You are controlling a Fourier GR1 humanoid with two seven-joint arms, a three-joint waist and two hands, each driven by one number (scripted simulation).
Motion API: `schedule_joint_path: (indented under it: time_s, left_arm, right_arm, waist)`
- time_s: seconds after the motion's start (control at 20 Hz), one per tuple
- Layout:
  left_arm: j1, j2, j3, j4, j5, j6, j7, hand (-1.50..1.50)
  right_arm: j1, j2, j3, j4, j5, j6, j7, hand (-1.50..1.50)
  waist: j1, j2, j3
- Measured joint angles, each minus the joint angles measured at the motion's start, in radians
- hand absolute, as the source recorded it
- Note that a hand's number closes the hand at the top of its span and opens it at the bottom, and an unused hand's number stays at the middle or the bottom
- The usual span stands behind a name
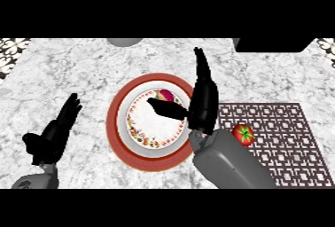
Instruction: Pick the cupcake from the placemat and place it in the plate
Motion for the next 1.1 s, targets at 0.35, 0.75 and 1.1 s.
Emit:
schedule_joint_path:
  time_s: [0.35,0.75,1.1]
  left_arm:
    - [0.0,0.019,0.025,0.03,0.013,-0.023,-0.031,0.0]
    - [0.012,0.015,0.022,-0.001,0.008,-0.024,-0.013,0.0]
    - [-0.001,0.003,0.02,0.005,-0.006,-0.021,-0.005,0.0]
  right_arm:
    - [0.297,-0.158,-0.031,-0.26,-0.268,-0.031,-0.286,-1.5]
    - [0.573,-0.319,-0.145,-0.391,-0.572,0.155,-0.665,-1.5]
    - [0.681,-0.324,-0.268,-0.274,-0.683,0.332,-0.926,-1.5]
  waist:
    - [-0.008,0.001,0.0]
    - [-0.008,-0.001,0.0]
    - [-0.006,-0.001,-0.001]
